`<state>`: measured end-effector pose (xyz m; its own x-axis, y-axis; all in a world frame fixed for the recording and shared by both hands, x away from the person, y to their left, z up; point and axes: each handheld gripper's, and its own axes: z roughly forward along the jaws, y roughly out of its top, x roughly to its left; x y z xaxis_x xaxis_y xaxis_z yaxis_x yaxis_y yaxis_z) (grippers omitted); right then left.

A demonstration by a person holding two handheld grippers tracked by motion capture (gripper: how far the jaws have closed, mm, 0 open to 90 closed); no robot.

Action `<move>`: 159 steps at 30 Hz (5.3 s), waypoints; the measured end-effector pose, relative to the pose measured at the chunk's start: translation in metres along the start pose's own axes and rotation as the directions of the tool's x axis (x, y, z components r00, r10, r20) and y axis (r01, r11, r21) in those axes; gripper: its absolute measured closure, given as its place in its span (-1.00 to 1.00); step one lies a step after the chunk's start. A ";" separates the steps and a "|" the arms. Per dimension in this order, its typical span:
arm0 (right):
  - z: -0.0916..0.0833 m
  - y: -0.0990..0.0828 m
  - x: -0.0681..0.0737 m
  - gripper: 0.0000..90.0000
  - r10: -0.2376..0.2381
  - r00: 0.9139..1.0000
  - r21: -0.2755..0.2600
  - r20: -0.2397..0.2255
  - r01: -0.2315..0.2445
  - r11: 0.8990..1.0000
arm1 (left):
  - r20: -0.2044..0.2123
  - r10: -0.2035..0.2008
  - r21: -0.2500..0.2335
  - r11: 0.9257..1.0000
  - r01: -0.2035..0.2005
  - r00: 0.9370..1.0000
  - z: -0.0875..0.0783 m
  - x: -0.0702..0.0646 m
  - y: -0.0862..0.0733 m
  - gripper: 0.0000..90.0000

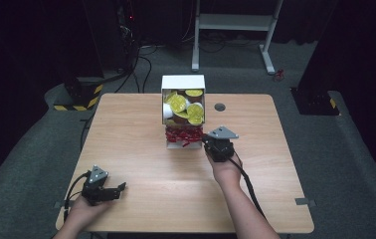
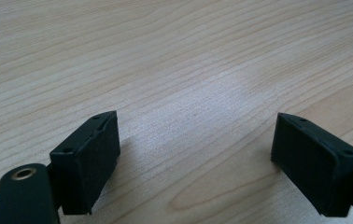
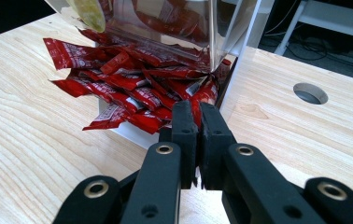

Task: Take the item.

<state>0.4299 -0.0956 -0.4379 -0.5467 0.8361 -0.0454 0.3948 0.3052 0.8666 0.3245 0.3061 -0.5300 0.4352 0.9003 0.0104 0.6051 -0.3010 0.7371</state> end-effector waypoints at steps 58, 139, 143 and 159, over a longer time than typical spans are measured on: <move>-0.052 -0.035 0.001 0.93 0.065 0.990 -0.204 -0.125 -0.090 0.975 | -0.001 -0.006 -0.004 1.000 0.006 1.000 0.000 0.000 0.000 -0.63; -0.085 -0.074 -0.072 0.94 0.243 0.970 -0.224 0.026 -0.231 0.947 | -0.004 -0.010 -0.007 1.000 0.010 1.000 0.001 0.000 0.000 -0.62; -0.082 -0.077 -0.079 0.94 0.261 0.965 -0.221 0.038 -0.247 0.944 | -0.006 -0.013 -0.003 1.000 0.013 1.000 0.000 0.000 0.000 -0.62; -0.067 -0.083 -0.103 0.94 0.291 0.954 -0.204 0.077 -0.271 0.941 | -0.035 -0.039 -0.008 0.999 0.039 0.999 -0.001 0.000 -0.001 -0.61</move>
<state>0.4038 -0.2374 -0.4717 -0.3495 0.9212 0.1711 0.3686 -0.0327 0.9290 0.3235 0.3067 -0.5304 0.3873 0.9219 0.0050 0.6164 -0.2630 0.7422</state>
